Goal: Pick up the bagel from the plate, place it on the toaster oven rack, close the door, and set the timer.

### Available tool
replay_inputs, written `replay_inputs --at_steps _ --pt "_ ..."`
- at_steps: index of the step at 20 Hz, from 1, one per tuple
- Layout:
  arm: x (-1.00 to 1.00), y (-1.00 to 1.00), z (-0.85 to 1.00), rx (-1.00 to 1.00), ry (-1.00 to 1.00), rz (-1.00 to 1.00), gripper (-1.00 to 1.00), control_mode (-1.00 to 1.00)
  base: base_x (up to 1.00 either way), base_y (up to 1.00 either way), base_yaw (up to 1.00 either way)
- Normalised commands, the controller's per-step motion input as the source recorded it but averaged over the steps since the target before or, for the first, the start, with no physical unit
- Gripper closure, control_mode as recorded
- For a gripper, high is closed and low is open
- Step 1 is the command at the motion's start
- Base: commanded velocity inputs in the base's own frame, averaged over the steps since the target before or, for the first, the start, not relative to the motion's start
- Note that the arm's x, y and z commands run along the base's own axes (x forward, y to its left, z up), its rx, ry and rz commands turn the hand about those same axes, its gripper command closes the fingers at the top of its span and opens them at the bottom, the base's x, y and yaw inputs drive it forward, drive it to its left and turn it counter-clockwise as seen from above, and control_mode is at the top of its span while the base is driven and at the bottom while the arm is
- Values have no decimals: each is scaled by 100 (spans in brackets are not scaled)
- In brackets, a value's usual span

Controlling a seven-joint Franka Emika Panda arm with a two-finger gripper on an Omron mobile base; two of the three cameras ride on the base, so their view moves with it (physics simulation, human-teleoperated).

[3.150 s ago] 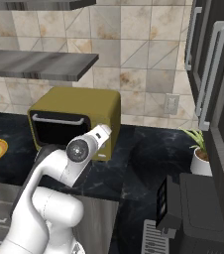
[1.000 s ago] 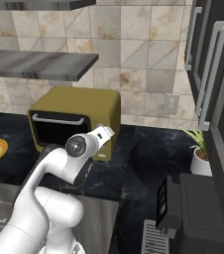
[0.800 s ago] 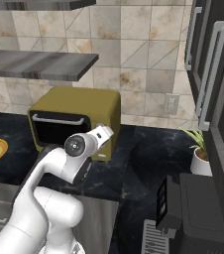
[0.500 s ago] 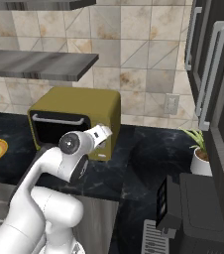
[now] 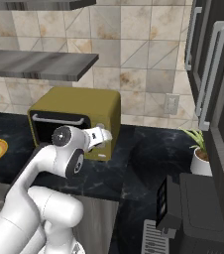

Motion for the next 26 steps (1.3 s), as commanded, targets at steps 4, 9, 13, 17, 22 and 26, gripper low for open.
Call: replay_inputs --at_steps 4,9,13,17,22,26 --pt "0 0 0 21 18 -21 -100 -100 0 0 0" --pt "0 0 0 20 23 -13 -100 -100 0 0 0" --pt "0 -3 0 18 7 -4 -100 -100 0 0 0" --pt "0 -6 0 26 -3 -1 -100 -100 0 0 0" --pt "-3 -1 -9 26 -12 -4 -100 -100 0 0 0" --pt "0 0 -17 14 -7 -9 -100 -100 0 0 0"
